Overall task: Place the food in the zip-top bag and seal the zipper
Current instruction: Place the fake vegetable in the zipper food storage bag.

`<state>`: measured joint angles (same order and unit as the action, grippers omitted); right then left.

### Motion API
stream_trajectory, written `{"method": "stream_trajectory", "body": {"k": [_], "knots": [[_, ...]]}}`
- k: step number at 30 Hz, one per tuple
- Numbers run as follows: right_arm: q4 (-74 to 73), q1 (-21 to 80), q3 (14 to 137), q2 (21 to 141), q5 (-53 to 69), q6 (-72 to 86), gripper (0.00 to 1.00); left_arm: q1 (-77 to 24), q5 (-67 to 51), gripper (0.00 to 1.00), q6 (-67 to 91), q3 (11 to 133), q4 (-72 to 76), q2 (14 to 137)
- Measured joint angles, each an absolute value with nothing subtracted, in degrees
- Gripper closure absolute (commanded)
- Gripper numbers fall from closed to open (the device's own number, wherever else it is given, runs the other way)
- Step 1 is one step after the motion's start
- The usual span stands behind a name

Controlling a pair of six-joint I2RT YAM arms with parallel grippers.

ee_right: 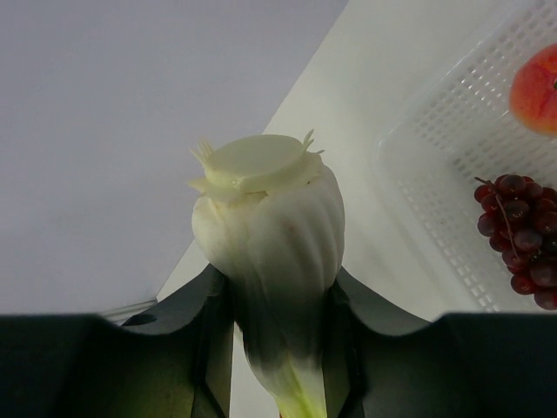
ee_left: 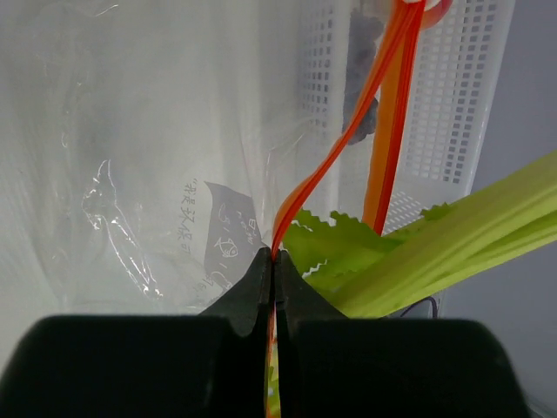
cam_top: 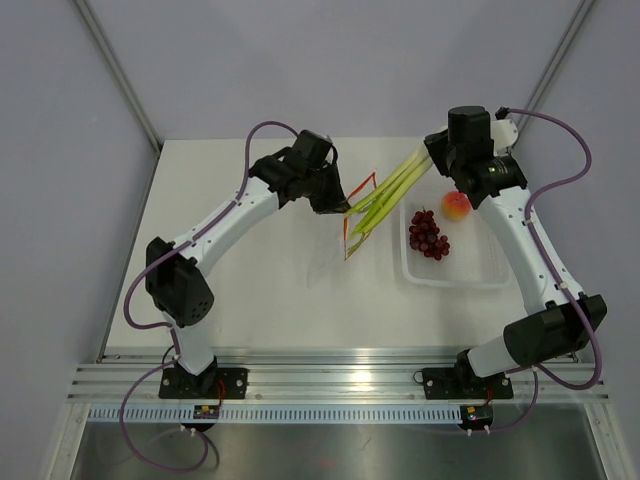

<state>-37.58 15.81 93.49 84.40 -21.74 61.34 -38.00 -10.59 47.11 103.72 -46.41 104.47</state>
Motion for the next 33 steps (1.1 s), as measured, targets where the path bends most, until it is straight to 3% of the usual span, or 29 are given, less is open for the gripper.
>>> {"method": "stream_trajectory", "body": {"k": [21, 33], "knots": [[-39.9, 21.3, 95.7, 86.7, -35.1, 55.3, 1.00, -35.0, -16.4, 1.00, 48.1, 100.3, -43.7, 101.6], [-40.4, 22.0, 95.7, 87.4, -36.6, 54.2, 1.00, -34.6, -17.0, 1.00, 48.1, 100.3, -43.6, 101.1]]}}
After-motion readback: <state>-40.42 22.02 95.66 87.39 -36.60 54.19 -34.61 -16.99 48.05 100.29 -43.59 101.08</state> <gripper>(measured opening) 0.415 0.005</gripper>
